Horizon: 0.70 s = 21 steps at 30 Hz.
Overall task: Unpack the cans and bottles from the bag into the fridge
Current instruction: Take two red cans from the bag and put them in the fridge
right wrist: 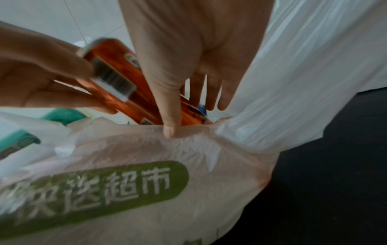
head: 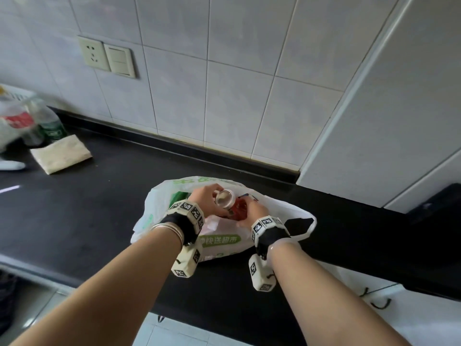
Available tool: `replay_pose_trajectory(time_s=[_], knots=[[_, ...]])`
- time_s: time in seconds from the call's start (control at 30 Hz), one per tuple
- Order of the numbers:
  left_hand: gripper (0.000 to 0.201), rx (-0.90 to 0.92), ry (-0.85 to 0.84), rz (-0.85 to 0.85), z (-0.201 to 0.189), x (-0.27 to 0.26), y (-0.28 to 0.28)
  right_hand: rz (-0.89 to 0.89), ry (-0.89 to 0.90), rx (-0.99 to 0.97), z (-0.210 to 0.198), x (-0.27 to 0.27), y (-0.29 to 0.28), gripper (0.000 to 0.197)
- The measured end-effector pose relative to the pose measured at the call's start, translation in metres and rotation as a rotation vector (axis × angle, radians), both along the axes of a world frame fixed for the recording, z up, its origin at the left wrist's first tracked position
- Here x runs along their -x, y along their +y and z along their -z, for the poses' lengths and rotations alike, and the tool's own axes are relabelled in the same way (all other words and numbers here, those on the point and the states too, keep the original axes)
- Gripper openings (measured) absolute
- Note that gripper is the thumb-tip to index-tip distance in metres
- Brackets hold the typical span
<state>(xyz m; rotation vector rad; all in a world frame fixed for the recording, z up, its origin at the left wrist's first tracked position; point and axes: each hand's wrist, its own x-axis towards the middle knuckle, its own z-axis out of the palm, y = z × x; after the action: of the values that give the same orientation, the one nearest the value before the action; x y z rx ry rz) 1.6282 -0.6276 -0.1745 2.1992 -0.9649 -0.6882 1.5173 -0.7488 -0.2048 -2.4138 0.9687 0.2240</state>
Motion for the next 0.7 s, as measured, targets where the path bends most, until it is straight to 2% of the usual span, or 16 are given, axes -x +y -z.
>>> replay_pose_trajectory(time_s=[0.13,0.3,0.37,0.53,0.7], knots=[[0.059,0.035,0.029,-0.030,-0.003,-0.011,0.020,-0.043,0.069,0.013,0.003,-0.005,0.008,0.072],[0.059,0.028,0.069,-0.033,-0.004,-0.015,0.032,-0.106,0.130,0.049,-0.006,-0.010,0.011,0.089],[0.066,-0.017,0.002,-0.023,-0.005,-0.016,0.032,-0.088,0.063,0.008,-0.014,-0.008,0.010,0.086],[0.066,-0.080,-0.070,-0.062,-0.002,-0.019,0.035,-0.052,-0.138,-0.038,-0.042,0.002,0.005,0.058],[0.068,-0.103,-0.144,-0.056,-0.006,-0.013,0.031,-0.063,-0.311,-0.057,-0.066,-0.010,0.015,0.055]])
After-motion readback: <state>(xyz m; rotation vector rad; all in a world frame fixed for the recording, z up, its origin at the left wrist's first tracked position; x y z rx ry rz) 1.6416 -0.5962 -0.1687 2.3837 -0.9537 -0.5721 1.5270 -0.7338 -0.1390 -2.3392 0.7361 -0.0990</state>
